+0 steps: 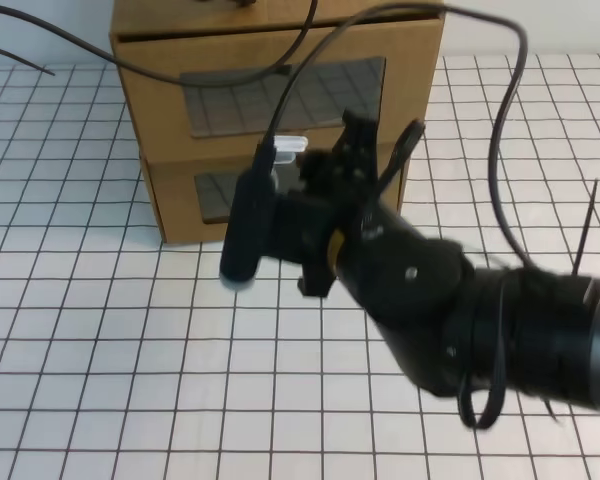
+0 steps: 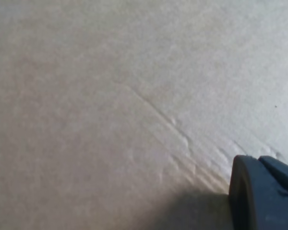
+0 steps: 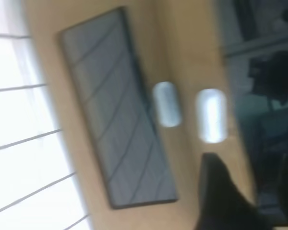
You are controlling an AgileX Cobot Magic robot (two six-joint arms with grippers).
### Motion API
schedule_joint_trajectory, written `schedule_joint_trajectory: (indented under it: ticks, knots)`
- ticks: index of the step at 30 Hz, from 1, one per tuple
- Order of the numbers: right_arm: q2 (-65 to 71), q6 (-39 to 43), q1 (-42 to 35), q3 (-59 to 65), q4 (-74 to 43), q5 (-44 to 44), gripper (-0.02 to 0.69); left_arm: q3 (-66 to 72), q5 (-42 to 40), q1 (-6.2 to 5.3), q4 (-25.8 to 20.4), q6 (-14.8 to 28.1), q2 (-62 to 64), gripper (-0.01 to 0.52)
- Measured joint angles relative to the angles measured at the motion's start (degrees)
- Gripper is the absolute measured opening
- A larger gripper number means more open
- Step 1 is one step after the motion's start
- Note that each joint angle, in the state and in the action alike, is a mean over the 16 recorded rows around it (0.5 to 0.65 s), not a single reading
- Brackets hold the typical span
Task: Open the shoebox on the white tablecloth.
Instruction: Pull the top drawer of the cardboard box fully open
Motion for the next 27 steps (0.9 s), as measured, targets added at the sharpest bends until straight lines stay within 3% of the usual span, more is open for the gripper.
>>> schedule_joint_trajectory:
  ticks: [7, 27]
  knots:
    - [2.46, 0.36, -3.98, -4.44, -0.44, -4.26, 0.237, 0.00, 0.17, 0.00, 0.17, 0.06, 0.00, -0.002]
    - [11.90, 0.39, -7.13, -12.27, -0.84, -6.79, 0.215, 0.00, 0.32, 0.00, 0.33, 0.47, 0.00, -0.002]
